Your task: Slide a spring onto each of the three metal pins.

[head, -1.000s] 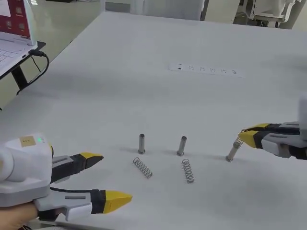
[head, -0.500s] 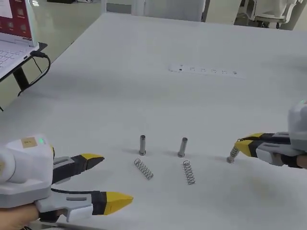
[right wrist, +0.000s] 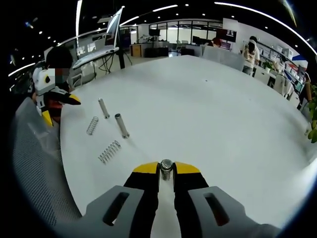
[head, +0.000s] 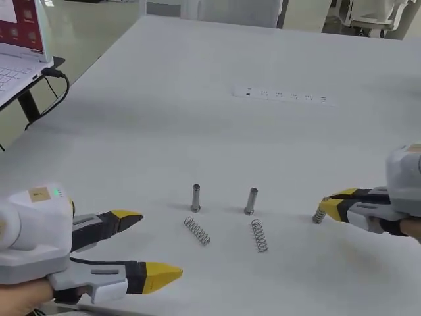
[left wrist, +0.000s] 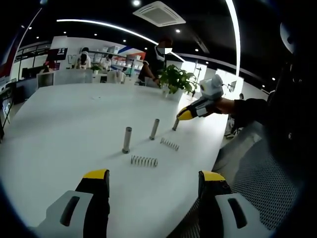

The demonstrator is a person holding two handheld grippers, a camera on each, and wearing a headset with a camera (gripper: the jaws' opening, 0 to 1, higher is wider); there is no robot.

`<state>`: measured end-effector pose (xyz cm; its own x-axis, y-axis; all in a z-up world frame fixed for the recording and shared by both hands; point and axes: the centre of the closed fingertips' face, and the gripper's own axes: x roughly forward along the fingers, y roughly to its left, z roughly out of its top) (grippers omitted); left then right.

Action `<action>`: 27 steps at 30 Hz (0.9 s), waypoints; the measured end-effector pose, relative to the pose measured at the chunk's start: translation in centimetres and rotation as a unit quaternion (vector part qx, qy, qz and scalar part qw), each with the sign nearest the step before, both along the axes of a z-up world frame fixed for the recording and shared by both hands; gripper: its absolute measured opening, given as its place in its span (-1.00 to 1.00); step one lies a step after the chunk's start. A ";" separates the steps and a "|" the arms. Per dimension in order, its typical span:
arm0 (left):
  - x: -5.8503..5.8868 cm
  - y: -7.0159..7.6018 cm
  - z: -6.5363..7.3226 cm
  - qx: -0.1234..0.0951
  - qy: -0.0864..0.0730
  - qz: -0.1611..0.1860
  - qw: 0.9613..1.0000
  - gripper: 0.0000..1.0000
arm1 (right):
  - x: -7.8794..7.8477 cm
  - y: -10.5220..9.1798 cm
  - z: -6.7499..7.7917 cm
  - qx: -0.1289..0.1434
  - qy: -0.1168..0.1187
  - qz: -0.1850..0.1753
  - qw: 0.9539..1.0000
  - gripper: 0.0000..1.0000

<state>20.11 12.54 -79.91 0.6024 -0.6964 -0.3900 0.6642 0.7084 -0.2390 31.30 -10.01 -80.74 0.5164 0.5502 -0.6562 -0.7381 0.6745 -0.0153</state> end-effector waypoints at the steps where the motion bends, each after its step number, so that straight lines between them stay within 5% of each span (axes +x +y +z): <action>1: 0.0 0.0 0.0 0.000 0.000 0.000 1.000 0.38 | 0.0 0.0 -0.1 0.000 0.001 0.000 1.000 -0.83; 11: 0.0 0.0 0.0 0.000 0.000 0.000 1.000 0.38 | -0.4 -0.2 -0.8 -0.017 0.004 0.004 1.000 -0.77; 27: -0.1 -0.1 0.1 -0.001 0.000 -0.001 1.000 0.38 | -2.4 -1.4 -1.5 -0.033 0.045 -0.008 0.998 -0.71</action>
<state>20.01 12.48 -79.84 0.6009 -0.6986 -0.3885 0.6660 0.7063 -0.2400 28.87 -11.37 -82.20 0.4618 0.4956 -0.7356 -0.7273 0.6863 0.0058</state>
